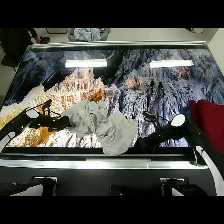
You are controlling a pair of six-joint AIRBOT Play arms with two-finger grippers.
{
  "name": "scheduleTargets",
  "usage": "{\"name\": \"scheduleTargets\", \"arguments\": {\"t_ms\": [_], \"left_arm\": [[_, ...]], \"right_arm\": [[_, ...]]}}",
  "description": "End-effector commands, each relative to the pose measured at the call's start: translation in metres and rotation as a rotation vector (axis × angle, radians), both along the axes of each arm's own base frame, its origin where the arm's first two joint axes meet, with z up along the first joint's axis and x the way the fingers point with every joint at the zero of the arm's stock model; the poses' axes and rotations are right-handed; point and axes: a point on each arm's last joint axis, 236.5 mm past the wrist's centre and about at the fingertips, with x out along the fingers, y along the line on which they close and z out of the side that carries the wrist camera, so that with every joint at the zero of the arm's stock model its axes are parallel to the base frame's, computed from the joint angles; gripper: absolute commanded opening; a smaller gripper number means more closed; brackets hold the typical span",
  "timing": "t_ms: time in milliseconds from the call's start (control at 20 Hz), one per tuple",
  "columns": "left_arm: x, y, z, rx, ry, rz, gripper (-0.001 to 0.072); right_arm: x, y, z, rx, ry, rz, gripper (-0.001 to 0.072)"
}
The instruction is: Fold the shirts.
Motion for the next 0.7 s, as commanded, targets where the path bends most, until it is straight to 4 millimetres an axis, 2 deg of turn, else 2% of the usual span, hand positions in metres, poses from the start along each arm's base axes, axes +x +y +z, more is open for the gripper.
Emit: {"name": "scheduleTargets", "arguments": {"t_ms": [0,100,250,350,400,450,500,550,650], "left_arm": [[0.01,-0.001,-0.002,0.003,-0.031,0.027,0.0033],[0.007,-0.003,0.002,-0.002,-0.027,0.017,0.0033],[0.006,-0.004,0.015,-0.005,-0.051,0.01,0.0033],[0.008,-0.004,0.024,-0.004,-0.078,0.01,0.0033],[0.009,-0.004,0.028,-0.004,-0.089,0.01,0.0033],[0.01,-0.004,0.031,-0.004,-0.097,0.01,0.0033],[0.01,-0.004,0.034,-0.004,-0.106,0.01,0.0033],[0.011,-0.003,0.038,-0.003,-0.118,0.01,0.0033],[0.021,-0.001,0.056,0.0,-0.168,0.012,0.0033]], "right_arm": [[-0.013,0.029,-0.02,0.028,-0.008,-0.011,0.0713],[-0.018,0.054,-0.03,0.033,-0.031,0.008,0.0717],[-0.006,0.085,-0.039,0.082,-0.028,-0.088,0.0714],[0.005,0.096,-0.043,0.106,-0.009,-0.167,0.0693],[0.013,0.096,-0.044,0.107,-0.024,-0.203,0.0649],[0.022,0.095,-0.045,0.105,-0.044,-0.235,0.0534],[0.031,0.094,-0.045,0.098,-0.068,-0.267,0.0238],[0.032,0.094,-0.044,0.099,-0.06,-0.279,0.0043],[0.038,0.092,-0.036,0.087,-0.13,-0.214,0.0044]]}}
